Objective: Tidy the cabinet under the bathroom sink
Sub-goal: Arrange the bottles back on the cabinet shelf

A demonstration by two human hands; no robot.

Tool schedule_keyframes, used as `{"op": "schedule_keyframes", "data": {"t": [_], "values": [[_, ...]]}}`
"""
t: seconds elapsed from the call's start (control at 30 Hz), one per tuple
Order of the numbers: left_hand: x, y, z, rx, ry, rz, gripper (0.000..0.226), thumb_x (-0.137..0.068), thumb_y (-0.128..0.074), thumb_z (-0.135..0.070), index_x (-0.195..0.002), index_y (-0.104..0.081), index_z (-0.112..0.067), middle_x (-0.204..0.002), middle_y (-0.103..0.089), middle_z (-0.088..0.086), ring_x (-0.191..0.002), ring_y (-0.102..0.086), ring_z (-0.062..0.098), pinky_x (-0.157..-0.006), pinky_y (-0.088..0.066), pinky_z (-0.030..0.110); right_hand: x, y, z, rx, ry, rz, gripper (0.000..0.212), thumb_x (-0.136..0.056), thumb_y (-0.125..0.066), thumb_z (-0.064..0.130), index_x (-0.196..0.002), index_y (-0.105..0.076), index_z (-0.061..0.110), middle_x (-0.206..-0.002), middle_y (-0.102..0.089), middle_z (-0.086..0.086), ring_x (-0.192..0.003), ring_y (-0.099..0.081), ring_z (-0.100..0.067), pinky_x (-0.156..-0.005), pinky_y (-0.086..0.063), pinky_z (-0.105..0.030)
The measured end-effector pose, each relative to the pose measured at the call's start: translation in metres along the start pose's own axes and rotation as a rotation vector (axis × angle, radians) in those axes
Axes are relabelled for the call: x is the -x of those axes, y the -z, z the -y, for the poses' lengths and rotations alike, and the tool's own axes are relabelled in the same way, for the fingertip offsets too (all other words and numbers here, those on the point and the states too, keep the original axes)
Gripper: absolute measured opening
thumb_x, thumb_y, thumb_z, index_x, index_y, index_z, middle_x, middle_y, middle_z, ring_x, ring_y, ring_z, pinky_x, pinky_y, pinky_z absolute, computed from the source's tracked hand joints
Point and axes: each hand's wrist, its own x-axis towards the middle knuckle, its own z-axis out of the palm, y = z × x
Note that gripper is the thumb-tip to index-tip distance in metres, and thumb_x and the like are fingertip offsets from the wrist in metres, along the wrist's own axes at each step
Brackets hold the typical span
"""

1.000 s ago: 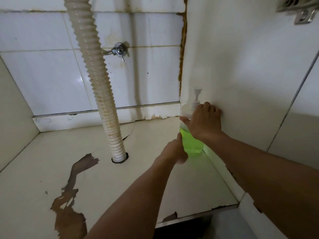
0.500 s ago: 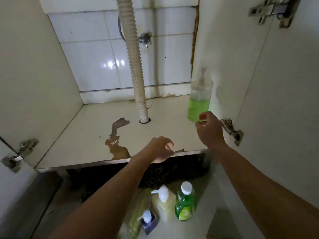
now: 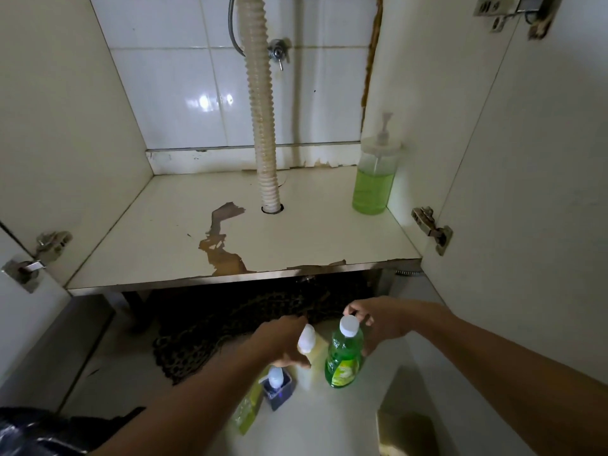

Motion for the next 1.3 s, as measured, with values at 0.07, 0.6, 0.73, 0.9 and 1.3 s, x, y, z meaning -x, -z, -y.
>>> {"op": "schedule_keyframes", "data": {"t": [0.07, 0.6, 0.73, 0.9, 1.3], "values": [[-0.004, -0.008, -0.006, 0.006, 0.032, -0.024, 0.082, -0.070, -0.074, -0.052, -0.135, -0.036, -0.021, -0.131, -0.054, 0.004, -0.115, -0.055, 0.027, -0.088, -0.045, 0.035, -0.007, -0.011, 0.001, 0.023, 0.023, -0.033, 0.074, -0.063, -0.086, 0.031, -0.127, -0.049, 0.023, -0.117, -0.060, 0.006, -0.104, -0.058, -0.015, -0.086, -0.049, -0.027], [-0.011, -0.002, -0.031, -0.050, 0.032, -0.082, 0.079, -0.070, -0.078, -0.034, -0.131, -0.032, -0.017, -0.115, -0.061, 0.010, -0.103, -0.059, 0.031, -0.079, -0.043, 0.035, 0.020, -0.014, 0.014, -0.081, 0.032, -0.323, 0.042, -0.067, -0.079, 0.020, -0.106, -0.064, 0.014, -0.100, -0.063, 0.003, -0.093, -0.057, -0.016, -0.073, -0.038, -0.020], [0.002, 0.030, -0.039, -0.071, -0.073, -0.086, 0.073, -0.068, -0.079, -0.033, -0.124, -0.035, -0.018, -0.106, -0.063, 0.009, -0.095, -0.061, 0.029, -0.068, -0.041, 0.031, 0.035, 0.031, 0.020, -0.022, -0.023, -0.268, 0.039, -0.064, -0.083, 0.025, -0.098, -0.066, 0.015, -0.099, -0.067, -0.001, -0.093, -0.061, -0.020, -0.074, -0.047, -0.028], [0.027, 0.089, -0.045, 0.003, -0.175, -0.170, 0.077, -0.066, -0.079, -0.035, -0.128, -0.035, -0.024, -0.108, -0.062, 0.005, -0.100, -0.057, 0.027, -0.072, -0.043, 0.032, 0.067, 0.093, 0.032, -0.124, 0.037, -0.302, 0.021, -0.067, -0.081, 0.012, -0.076, -0.063, 0.019, -0.083, -0.066, 0.000, -0.079, -0.060, -0.017, -0.068, -0.048, -0.027], [-0.002, 0.210, -0.035, 0.033, -0.106, -0.372, 0.088, -0.066, -0.082, -0.033, -0.137, -0.029, -0.029, -0.118, -0.058, 0.002, -0.095, -0.048, 0.019, -0.081, -0.046, 0.032, 0.027, 0.172, 0.034, -0.639, 0.093, -0.868, 0.054, -0.055, -0.072, 0.018, -0.108, -0.062, 0.024, -0.103, -0.065, -0.003, -0.093, -0.060, -0.022, -0.064, -0.044, -0.024]]}}
